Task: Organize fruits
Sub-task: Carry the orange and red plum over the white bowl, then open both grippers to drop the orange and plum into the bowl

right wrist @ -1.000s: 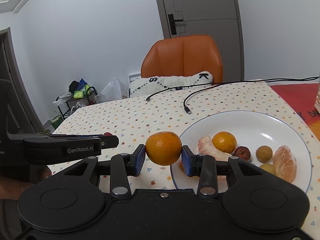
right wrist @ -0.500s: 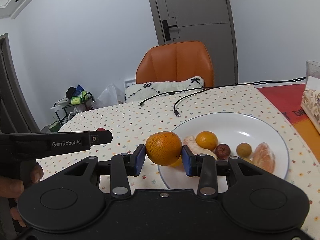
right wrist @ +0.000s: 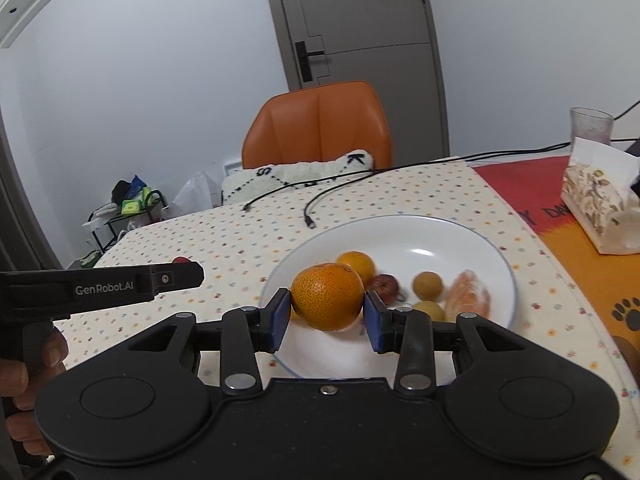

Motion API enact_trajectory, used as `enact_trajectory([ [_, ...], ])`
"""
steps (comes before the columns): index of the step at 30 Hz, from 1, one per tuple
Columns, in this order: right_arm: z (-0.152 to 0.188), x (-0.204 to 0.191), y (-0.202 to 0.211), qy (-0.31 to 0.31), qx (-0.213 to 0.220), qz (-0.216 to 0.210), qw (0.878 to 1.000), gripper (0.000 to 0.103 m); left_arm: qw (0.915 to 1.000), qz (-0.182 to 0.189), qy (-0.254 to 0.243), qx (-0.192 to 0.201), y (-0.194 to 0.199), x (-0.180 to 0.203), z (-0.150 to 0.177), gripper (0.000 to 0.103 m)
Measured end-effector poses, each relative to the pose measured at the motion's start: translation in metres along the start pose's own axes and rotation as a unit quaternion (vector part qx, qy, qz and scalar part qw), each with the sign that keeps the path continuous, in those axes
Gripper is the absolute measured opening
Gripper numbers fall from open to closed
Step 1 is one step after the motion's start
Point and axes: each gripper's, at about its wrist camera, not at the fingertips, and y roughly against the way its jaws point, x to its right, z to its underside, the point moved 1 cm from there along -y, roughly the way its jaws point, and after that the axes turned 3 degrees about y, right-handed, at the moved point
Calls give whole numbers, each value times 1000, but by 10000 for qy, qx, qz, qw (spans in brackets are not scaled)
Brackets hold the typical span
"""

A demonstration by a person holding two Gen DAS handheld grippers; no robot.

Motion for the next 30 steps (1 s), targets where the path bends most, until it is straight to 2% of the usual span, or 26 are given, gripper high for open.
enact_trajectory([
  [15, 15, 37, 5, -219, -126, 304, 9992, 38, 9992, 283, -191, -184, -14, 35, 11, 22],
  [17, 16, 40, 6, -248, -147, 323, 9991, 42, 9990, 318, -222, -214, -16, 40, 12, 22],
  [30, 24, 60, 25, -328, -36, 494, 9982, 43, 9965, 548, -441, -443, -28, 72, 24, 22],
])
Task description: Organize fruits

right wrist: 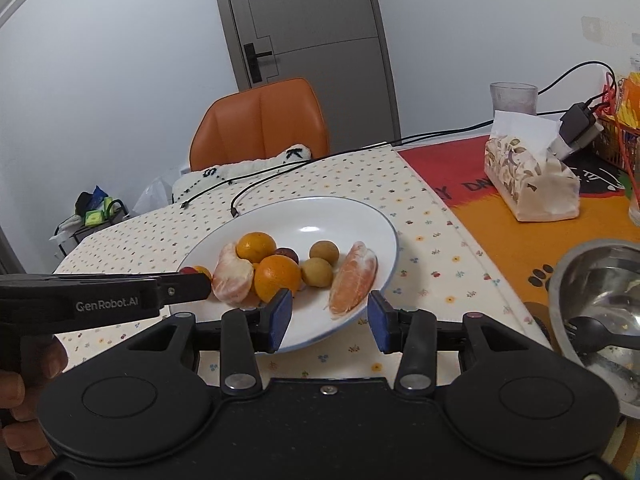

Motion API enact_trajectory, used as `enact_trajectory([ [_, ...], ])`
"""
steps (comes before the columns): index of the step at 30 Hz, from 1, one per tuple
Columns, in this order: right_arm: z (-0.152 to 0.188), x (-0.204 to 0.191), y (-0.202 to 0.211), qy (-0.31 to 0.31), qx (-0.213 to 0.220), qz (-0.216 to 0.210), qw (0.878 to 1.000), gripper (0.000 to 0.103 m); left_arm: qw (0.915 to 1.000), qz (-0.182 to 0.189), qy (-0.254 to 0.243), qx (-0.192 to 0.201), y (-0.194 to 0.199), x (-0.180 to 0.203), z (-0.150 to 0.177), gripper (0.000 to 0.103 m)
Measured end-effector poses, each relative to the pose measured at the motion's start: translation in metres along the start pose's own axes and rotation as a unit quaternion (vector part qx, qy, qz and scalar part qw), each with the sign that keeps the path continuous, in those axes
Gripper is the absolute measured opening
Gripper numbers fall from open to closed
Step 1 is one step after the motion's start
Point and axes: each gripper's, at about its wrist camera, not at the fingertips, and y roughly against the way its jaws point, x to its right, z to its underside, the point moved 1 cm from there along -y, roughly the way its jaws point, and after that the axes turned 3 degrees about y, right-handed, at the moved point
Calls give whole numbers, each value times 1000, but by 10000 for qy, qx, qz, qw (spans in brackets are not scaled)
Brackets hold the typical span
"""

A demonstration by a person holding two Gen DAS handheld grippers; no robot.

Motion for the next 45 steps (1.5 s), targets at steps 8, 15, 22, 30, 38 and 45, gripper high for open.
enact_trajectory([
  [8, 1, 3, 4, -30, 45, -12, 10000, 49, 10000, -53, -44, -56, -2, 7, 1, 28],
  [15, 2, -1, 6, -7, 50, -89, 9999, 51, 9997, -240, 49, -52, 6, -3, 2, 44],
  [22, 5, -8, 9, 42, 36, -160, 9999, 56, 9989, -450, 145, -57, 15, -12, 4, 65],
  [30, 9, -20, 12, 78, -2, -291, 9995, 67, 9972, -727, 155, -19, 32, -22, 11, 78],
  [38, 7, -33, 24, 184, 57, -281, 9994, 84, 9949, -976, 253, 32, 52, -32, 17, 91],
  [45, 8, -45, 35, 287, 14, -299, 9991, 95, 9944, -983, 377, -31, 69, -39, 21, 93],
])
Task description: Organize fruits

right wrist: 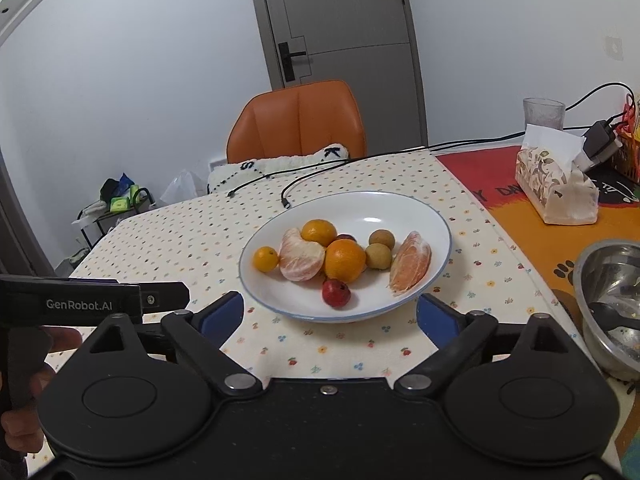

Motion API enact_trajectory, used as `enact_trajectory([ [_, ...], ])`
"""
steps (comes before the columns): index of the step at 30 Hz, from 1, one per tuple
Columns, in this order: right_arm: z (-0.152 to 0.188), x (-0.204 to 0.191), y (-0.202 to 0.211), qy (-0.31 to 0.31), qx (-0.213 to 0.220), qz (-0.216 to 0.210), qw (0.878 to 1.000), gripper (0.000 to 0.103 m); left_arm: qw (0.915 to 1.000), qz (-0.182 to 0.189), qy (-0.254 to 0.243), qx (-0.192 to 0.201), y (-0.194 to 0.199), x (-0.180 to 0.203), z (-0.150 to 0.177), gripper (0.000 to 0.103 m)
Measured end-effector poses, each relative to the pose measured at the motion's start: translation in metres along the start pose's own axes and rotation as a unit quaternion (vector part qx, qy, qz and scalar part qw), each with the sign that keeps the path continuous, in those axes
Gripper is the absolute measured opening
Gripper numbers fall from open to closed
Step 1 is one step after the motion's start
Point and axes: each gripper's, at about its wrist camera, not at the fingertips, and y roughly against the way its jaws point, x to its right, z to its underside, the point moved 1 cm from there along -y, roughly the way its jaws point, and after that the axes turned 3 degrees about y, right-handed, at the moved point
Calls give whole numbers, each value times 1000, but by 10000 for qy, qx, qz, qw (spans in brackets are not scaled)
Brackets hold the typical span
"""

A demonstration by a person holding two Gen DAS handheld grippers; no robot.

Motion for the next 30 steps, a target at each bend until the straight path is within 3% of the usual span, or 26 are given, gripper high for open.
enact_trajectory([
  [6, 0, -12, 12, 77, 4, -74, 9999, 103, 10000, -58, 13, -3, 17, -8, 7, 94],
  [30, 2, -45, 56, 249, -55, -499, 9984, 103, 9994, -232, 56, 270, 86, -34, 29, 103],
])
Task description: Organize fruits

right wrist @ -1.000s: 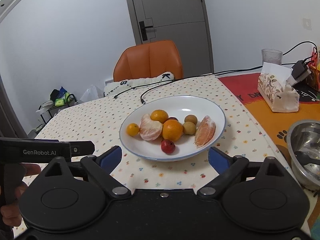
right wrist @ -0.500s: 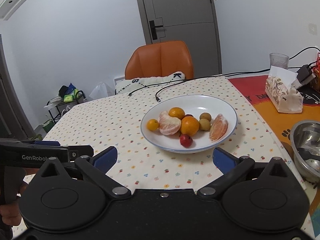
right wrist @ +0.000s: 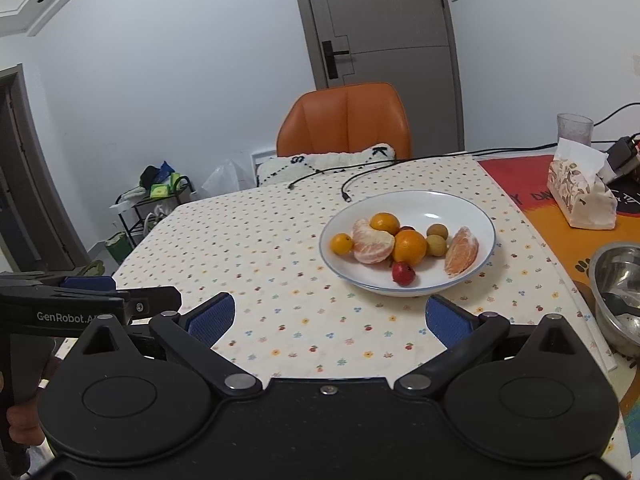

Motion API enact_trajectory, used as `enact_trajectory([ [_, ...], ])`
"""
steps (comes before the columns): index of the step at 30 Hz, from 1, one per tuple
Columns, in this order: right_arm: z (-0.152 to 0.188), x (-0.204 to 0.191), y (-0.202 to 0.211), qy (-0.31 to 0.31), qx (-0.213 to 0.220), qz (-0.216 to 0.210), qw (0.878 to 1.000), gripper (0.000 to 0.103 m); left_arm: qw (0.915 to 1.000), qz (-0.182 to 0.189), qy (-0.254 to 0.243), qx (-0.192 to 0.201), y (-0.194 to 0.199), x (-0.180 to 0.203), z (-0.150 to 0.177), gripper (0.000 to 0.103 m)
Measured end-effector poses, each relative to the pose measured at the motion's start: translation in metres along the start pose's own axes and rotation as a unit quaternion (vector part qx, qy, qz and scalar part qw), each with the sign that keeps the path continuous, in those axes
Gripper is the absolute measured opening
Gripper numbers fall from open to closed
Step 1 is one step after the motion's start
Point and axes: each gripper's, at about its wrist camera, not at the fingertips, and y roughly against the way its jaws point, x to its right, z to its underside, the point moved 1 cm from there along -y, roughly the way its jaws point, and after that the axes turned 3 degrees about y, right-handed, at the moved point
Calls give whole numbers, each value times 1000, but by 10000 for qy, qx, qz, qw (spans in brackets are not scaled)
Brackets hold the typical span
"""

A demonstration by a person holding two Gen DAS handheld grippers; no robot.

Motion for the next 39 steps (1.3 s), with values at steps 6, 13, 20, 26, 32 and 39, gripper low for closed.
enact_trajectory([
  [6, -1, -13, 11, 98, 11, -153, 9998, 103, 9998, -142, 36, 129, 22, -13, 5, 103],
  [13, -1, -26, 22, 138, 57, -332, 9993, 103, 9995, -244, 80, 174, 48, -27, 10, 103],
  [20, -8, -34, 38, 187, 202, -414, 9988, 103, 9990, -378, 112, 218, 69, -38, 11, 103],
  [26, -14, -39, 50, 182, 170, -505, 9984, 103, 9985, -383, 116, 375, 89, -45, 11, 103],
  [32, -16, -46, 63, 208, 122, -551, 9982, 103, 9979, -320, 155, 544, 109, -45, 11, 103],
  [39, -19, -54, 75, 299, 97, -575, 9978, 103, 9966, -282, 357, 688, 127, -50, 11, 103],
])
